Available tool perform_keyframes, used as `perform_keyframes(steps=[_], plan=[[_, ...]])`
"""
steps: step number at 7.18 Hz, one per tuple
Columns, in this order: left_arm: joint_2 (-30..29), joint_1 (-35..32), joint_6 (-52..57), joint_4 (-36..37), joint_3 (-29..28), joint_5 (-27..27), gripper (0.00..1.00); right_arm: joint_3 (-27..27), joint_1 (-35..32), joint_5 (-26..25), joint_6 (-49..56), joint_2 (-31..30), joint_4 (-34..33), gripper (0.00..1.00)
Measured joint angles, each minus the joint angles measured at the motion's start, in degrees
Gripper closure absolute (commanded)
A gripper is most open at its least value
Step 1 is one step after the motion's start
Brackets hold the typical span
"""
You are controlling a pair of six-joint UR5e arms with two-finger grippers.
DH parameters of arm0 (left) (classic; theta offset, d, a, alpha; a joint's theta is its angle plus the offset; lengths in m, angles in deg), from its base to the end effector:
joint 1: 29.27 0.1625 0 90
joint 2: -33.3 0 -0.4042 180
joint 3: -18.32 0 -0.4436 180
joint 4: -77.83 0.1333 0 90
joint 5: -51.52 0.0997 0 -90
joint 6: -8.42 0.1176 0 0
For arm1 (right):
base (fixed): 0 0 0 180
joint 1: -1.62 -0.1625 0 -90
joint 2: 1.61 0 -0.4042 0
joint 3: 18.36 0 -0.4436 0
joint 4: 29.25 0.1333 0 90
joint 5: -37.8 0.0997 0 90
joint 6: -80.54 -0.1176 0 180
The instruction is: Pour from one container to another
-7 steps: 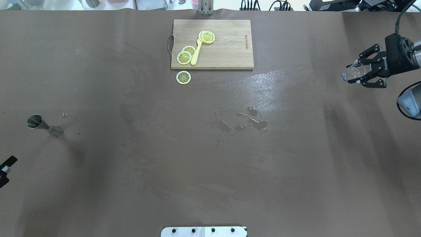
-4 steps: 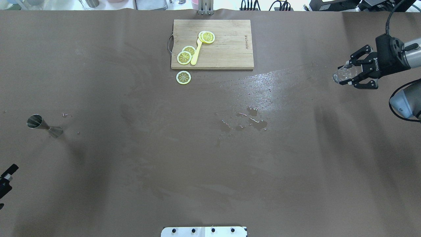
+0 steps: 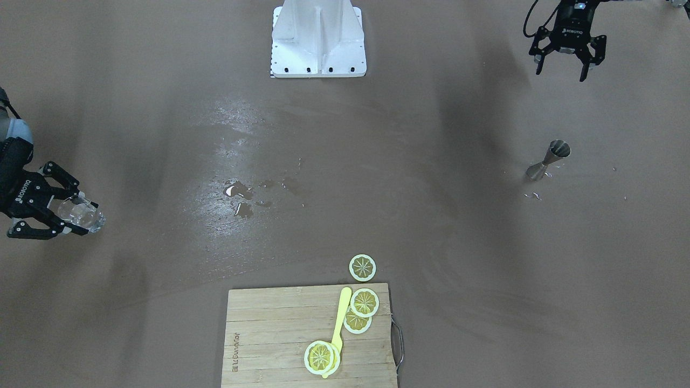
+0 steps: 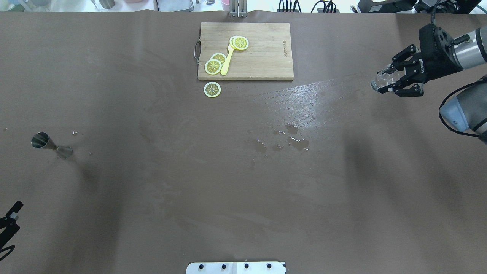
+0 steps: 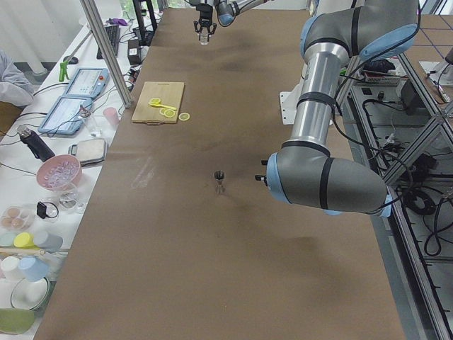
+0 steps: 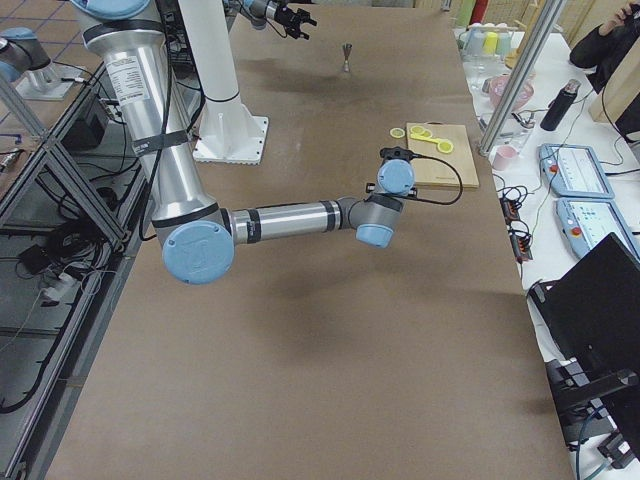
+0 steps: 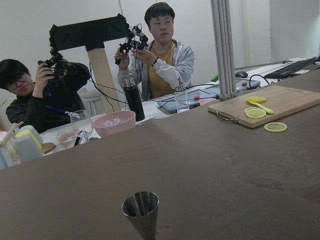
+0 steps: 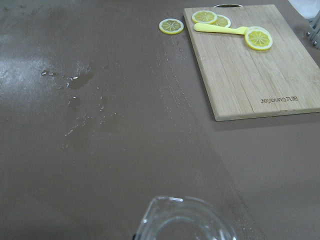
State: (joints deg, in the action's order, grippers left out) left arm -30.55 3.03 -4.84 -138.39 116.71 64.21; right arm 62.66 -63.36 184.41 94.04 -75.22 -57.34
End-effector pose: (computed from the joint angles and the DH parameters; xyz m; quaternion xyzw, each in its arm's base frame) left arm 0.2917 -0.1091 0.5742 0.6142 0.2965 -0.0704 0.7279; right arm -0.2430 -0.6036 0.4226 0.4590 -0.4383 -0.4934 0.5947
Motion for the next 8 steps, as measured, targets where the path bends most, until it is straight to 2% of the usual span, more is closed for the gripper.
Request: perform_keyframes(steps=[2,4,5,6,7,8], plan=[[-1.54,1.32,-6.13,3.84,-1.27,4.19,0.04,4.25,0.33,1.74,-1.4,-0.21,-3.67,1.0],[-1.88,1.54,-19.67,12.68,-2.29,8.05,0.16,7.96,0.74,2.65,-1.53,-0.79,-5.1,1.0],[-1.99,1.54,-27.06,17.92,-2.51,9.27,0.32,9.3,0.84,2.86,-1.54,-1.32,-6.03,1.0],[-2.25,1.55,-31.38,21.22,-2.64,9.88,0.55,10.66,1.09,2.77,-1.55,-1.67,-8.02,1.0],[-2.79,1.53,-33.46,23.61,-2.74,9.98,0.77,12.21,1.37,2.51,-1.55,-1.79,-11.04,1.0],[-3.52,1.49,-34.87,25.88,-2.86,9.92,0.93,14.08,1.68,2.39,-1.55,-1.79,-15.25,1.0]])
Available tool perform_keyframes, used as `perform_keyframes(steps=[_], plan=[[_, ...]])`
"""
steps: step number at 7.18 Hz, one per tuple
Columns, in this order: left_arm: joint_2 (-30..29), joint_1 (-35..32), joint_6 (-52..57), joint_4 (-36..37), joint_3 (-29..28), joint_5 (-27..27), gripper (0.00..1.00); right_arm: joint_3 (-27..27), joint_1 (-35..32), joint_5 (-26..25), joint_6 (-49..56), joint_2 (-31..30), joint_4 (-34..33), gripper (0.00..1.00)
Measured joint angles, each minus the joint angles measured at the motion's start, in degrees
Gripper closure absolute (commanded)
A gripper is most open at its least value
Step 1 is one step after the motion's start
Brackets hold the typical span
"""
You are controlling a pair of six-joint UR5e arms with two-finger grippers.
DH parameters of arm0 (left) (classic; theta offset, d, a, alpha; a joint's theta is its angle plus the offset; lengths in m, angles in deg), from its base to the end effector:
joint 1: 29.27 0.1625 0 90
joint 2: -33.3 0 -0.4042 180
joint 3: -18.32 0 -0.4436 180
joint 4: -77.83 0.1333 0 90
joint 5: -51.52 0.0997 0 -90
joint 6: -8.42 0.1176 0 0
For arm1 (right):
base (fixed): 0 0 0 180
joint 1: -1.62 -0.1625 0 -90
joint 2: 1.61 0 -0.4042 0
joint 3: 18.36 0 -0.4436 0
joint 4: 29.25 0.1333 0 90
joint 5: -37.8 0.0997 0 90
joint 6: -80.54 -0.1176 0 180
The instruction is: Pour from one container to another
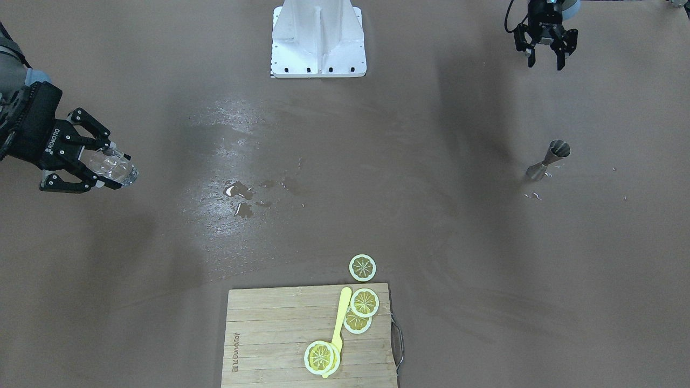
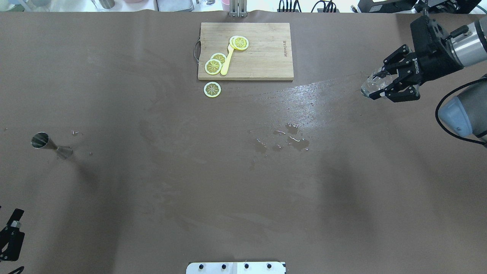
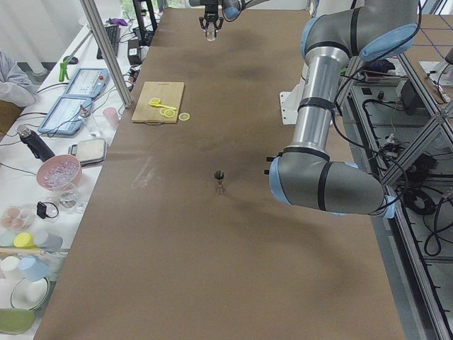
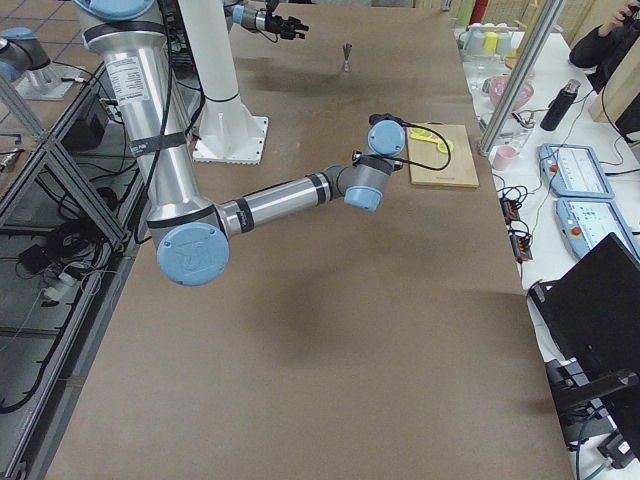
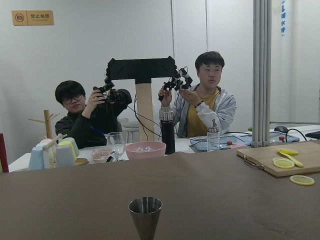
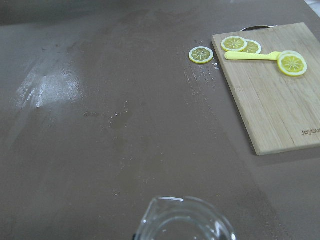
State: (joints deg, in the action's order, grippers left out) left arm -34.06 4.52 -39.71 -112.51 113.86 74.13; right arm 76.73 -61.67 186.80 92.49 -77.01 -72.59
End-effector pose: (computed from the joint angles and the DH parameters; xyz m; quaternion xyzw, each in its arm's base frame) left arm 0.3300 -0.0702 0.5617 0.6464 0.3237 -0.1821 0.6665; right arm -0.2474 -0.5640 0.3372 0.4194 -0.4699 -0.4954 0.5982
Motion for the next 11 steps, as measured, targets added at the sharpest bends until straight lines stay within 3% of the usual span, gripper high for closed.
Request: perform_keyframes(steps=[1,3,5,8,11], plan=[[-0.65,-0.05,-1.02,1.99,-0.13,-0.04,1.0,1.9,0.5,-0.11,0.0,-0.01,-4.17,1.0],[-1.47,-0.29,-1.94,7.52,-0.23,0.25,1.0,4.27,1.49,-0.67,0.0,0.03,-8.97,1.0],[-1.83,-1.31,-5.63,14.09,-0.25,0.39,1.0,7.13,4.59,-5.02,0.06,0.45,-14.46,1.0],[-3.73,-3.53,-20.48,25.97,-1.19,0.37,1.0,11.34,9.0,-12.89,0.47,0.6,-18.43,1.0],[-4.88,-6.83,-30.31,35.01,-1.22,-0.69,1.0,17.16,10.8,-16.83,1.69,2.2,-28.82,1.0]])
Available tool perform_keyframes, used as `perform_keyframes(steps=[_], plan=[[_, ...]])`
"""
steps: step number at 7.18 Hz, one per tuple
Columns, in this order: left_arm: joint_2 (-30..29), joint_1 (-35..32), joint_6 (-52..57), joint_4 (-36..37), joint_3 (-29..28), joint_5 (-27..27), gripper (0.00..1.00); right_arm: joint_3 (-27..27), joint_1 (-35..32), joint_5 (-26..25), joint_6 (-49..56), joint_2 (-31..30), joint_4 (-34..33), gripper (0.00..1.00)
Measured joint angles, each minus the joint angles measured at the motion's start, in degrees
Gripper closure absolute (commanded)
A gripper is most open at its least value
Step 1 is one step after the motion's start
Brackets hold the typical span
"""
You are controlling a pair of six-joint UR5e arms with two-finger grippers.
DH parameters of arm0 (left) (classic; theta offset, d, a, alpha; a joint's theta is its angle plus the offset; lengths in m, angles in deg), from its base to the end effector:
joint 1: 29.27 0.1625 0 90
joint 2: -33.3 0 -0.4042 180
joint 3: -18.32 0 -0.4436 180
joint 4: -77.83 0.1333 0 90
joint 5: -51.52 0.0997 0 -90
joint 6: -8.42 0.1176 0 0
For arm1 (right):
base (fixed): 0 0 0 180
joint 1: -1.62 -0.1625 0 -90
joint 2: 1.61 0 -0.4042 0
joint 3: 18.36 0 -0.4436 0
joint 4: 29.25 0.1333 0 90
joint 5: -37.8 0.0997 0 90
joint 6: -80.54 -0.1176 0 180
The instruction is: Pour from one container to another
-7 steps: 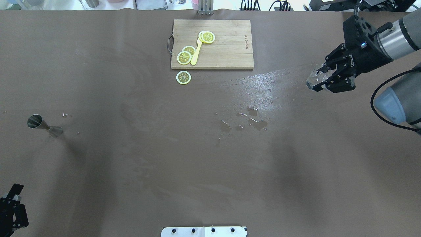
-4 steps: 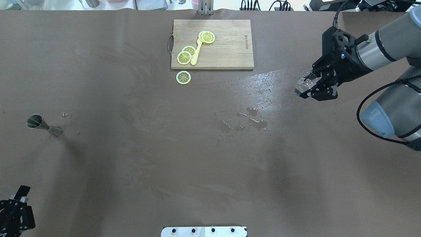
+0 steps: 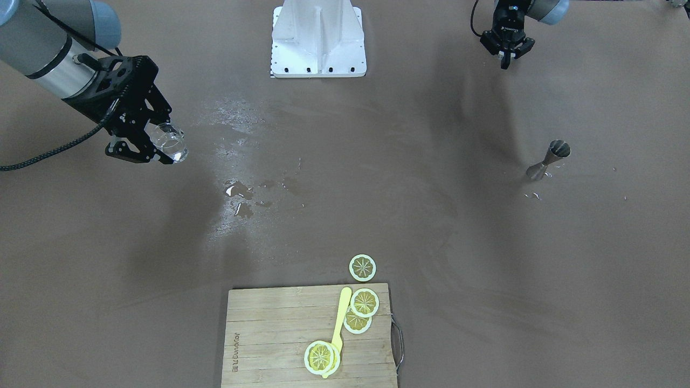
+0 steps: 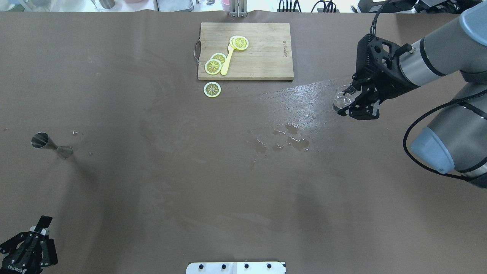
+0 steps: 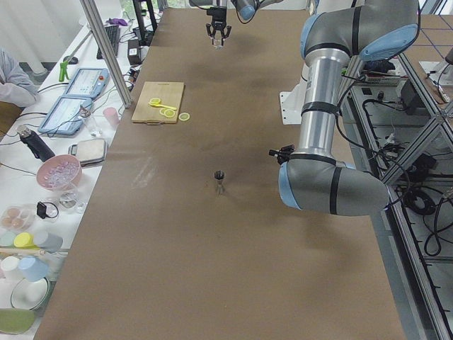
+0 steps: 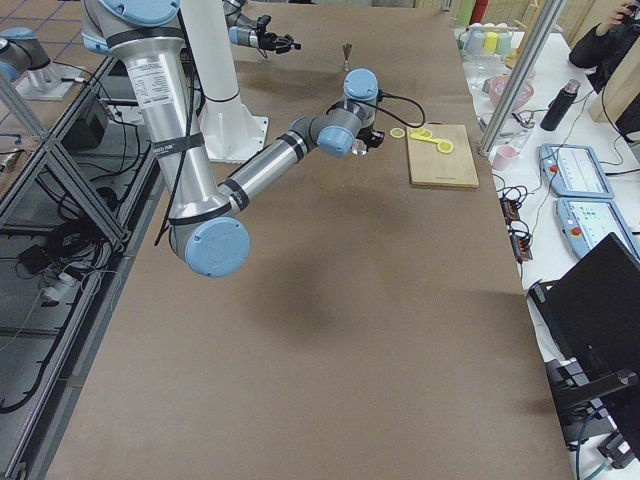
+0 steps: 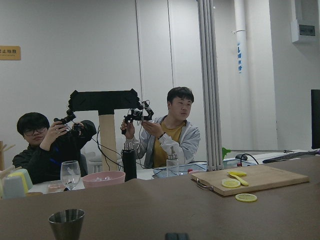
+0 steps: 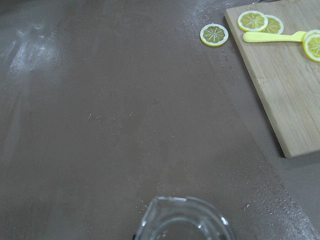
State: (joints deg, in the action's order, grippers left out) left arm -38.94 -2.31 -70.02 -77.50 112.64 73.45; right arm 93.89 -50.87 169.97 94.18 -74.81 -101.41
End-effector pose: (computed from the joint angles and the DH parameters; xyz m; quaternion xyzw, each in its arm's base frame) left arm 0.4086 -0.0641 0.5450 0.7056 0.3425 -0.1763 0.5947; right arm -0.3154 -0.5002 0.2341 0.3694 -0.4014 -0.5087 0.6660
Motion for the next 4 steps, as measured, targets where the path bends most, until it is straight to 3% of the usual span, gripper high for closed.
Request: perform_keyframes(steps=[4], plan=[[0.72,-9.26,-18.8,17.55,1.8,-7.35,1.0,1.89,-0.56,-0.38,0.16,0.4,-3.93,1.0]])
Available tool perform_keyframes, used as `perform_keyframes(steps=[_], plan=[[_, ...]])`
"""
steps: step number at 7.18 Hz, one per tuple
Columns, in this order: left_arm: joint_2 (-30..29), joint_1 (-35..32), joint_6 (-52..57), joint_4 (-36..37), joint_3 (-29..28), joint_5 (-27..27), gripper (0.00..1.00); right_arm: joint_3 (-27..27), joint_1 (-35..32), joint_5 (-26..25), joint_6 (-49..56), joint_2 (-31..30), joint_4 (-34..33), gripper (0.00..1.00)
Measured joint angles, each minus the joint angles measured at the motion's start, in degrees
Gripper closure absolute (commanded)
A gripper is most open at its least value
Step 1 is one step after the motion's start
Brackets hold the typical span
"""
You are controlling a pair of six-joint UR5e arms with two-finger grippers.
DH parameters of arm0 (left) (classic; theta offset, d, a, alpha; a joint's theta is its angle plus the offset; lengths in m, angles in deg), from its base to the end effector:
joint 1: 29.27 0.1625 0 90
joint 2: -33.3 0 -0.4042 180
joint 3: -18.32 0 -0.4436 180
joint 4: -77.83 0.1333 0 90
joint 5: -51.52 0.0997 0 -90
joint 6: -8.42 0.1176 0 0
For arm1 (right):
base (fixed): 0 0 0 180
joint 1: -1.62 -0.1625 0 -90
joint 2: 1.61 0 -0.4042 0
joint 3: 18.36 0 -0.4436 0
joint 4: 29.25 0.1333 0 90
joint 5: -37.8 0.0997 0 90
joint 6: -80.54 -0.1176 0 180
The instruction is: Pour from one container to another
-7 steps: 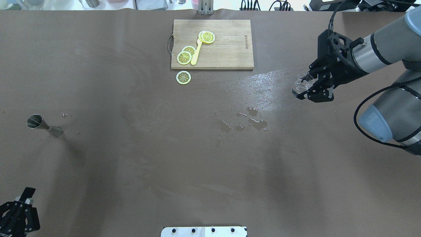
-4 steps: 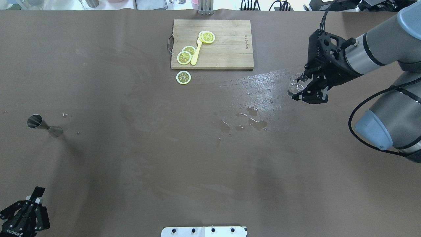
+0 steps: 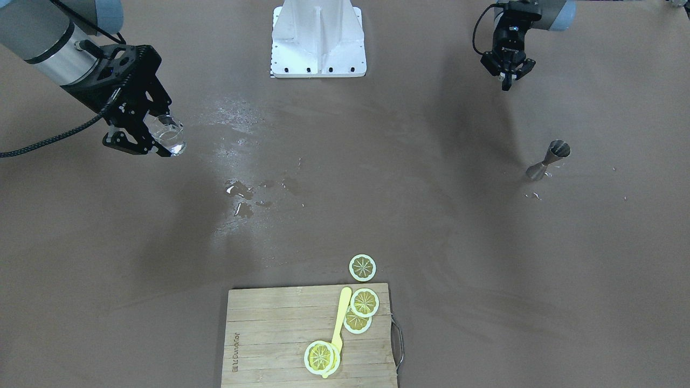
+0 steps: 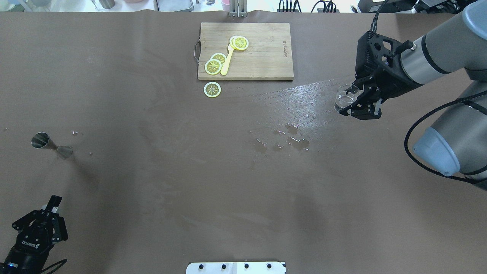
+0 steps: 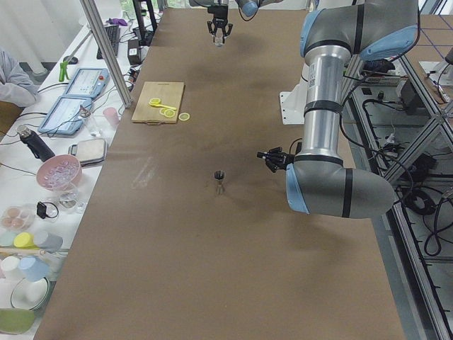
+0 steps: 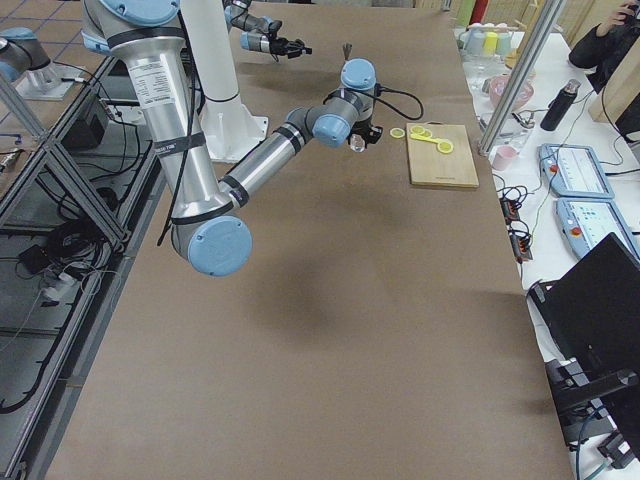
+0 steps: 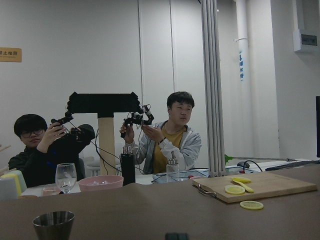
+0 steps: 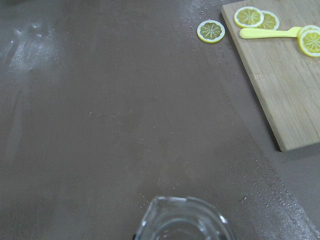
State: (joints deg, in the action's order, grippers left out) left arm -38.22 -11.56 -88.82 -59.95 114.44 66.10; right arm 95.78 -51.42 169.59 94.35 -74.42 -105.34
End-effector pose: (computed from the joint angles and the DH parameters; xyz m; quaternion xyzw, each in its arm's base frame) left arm 0.4270 -0.1231 0.5589 0.6956 0.3445 -0.1865 0.6022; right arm -0.3057 -0.4976 0.2238 0.3609 -0.3965 -0.5042 0.6770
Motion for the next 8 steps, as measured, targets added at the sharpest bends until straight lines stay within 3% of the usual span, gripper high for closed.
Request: perform_keyframes(steps=[1,2,3,6,8], plan=[[0.19,-1.81,-6.77,5.98,0.55,-1.92,1.0,0.22,-0.22,0.19,-0.31,0.09,-0.02,1.0],[0.45,-3.41,-11.58,10.48,1.02,-3.62,0.2,0.54,-0.25,0.27,-0.56,0.33,-0.05,1.0],[0.73,-4.87,-13.66,12.9,1.39,-5.19,0.0,0.72,-0.25,0.3,-0.72,0.6,-0.01,1.0],[1.68,-7.44,-16.32,17.65,1.6,-6.95,0.0,1.15,-0.47,0.62,-0.22,1.32,-1.7,1.0],[1.98,-8.84,-23.59,23.38,0.58,-6.98,0.0,1.37,-0.61,0.97,-0.11,1.48,-2.31,1.0]])
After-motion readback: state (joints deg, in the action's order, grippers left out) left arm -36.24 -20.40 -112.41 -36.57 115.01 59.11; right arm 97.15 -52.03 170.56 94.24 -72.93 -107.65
